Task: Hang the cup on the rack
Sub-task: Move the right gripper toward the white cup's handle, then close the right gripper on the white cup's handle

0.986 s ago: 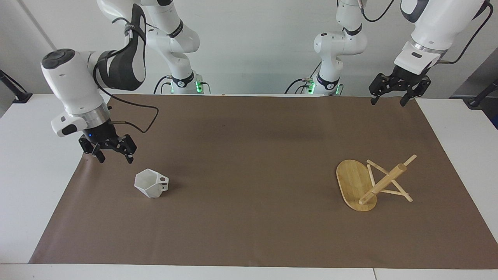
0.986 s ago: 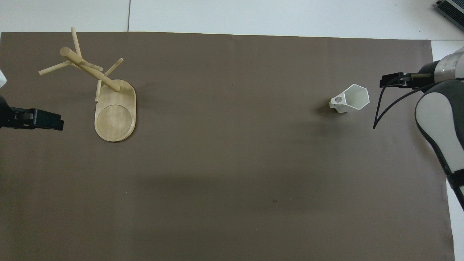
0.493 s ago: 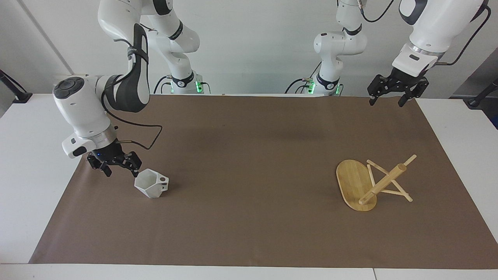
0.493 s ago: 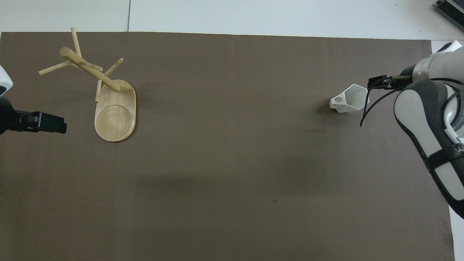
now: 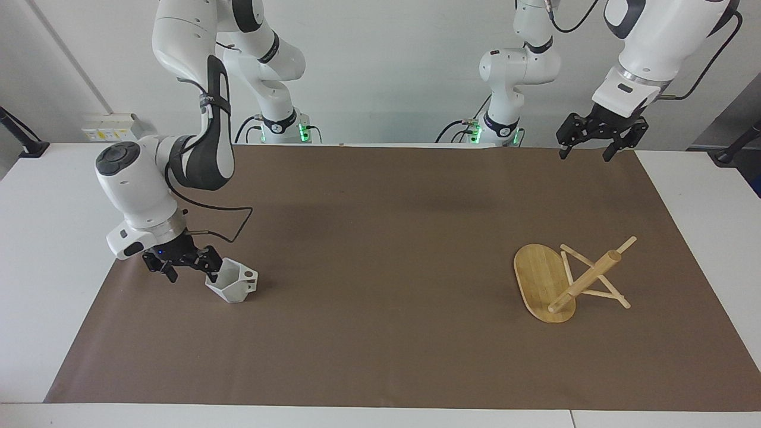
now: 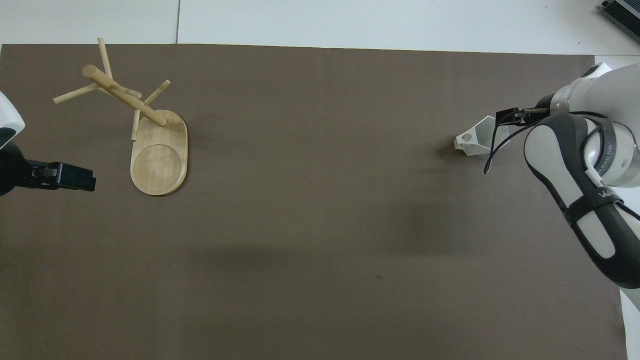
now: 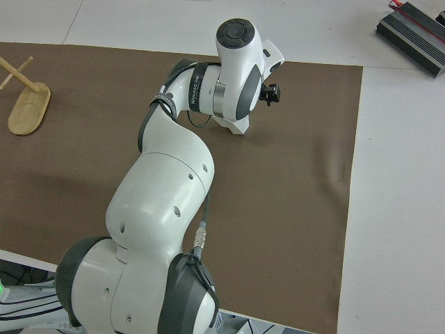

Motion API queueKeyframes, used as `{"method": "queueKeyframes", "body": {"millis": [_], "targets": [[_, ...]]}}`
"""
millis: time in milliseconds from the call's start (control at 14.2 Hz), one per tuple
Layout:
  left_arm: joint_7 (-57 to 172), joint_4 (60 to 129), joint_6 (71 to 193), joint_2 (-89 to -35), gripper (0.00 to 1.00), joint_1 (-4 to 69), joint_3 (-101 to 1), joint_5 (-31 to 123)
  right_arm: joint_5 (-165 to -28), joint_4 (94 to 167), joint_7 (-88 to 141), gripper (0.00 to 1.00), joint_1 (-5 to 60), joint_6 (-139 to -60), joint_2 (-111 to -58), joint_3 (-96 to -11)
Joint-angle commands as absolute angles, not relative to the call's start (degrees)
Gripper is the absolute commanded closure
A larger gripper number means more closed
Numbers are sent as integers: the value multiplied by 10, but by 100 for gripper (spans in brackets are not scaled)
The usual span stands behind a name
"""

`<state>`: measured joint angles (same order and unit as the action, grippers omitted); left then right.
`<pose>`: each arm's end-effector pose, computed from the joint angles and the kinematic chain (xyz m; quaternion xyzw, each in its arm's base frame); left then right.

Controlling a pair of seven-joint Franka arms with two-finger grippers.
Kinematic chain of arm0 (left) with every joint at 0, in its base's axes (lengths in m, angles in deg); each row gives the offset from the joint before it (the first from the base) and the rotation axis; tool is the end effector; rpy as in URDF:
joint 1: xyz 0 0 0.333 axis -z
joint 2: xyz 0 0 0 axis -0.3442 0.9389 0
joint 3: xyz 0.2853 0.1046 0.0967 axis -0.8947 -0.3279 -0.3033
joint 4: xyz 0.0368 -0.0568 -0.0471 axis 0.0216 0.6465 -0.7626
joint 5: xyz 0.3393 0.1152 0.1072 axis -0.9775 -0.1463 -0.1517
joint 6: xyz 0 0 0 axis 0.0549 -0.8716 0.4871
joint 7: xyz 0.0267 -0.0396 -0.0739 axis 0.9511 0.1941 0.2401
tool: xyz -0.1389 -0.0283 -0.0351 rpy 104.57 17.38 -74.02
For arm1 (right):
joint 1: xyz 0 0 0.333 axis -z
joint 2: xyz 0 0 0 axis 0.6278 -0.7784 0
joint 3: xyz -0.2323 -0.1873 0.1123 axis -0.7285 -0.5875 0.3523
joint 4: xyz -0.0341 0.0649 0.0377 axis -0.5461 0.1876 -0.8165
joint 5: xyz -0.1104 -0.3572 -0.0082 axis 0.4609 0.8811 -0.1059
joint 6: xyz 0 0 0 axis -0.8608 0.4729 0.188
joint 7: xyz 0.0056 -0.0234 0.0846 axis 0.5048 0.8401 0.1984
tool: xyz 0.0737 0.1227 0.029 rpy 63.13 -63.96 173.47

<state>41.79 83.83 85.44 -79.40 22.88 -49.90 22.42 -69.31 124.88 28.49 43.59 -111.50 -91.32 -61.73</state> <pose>0.4944 -0.0571 0.5889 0.9985 -0.0534 0.0014 0.0093 0.6613 -0.0617 0.3590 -0.9963 0.0114 -0.0849 0.0112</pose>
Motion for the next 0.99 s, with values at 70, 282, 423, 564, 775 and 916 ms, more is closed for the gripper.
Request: {"method": "queueKeyframes", "body": {"millis": [70, 282, 423, 564, 775, 916], "targets": [[425, 858, 858, -810, 0, 236, -505, 229, -695, 1255, 272, 0, 438, -1123, -913, -607], [424, 861, 855, -810, 0, 236, -505, 229, -686, 1256, 251, 0, 438, -1124, -913, -606], [423, 860, 850, -810, 0, 237, -504, 229, -670, 1256, 230, 0, 438, -1126, -913, -606], [423, 860, 851, -810, 0, 237, -504, 229, -670, 1262, 230, 1, 438, -1127, -913, -606], [417, 860, 860, -810, 0, 236, -505, 229, -670, 1266, 234, 5, 439, -1127, -914, -605], [414, 859, 869, -810, 0, 236, -505, 229, -672, 1268, 241, 12, 439, -1126, -913, -603]]}}
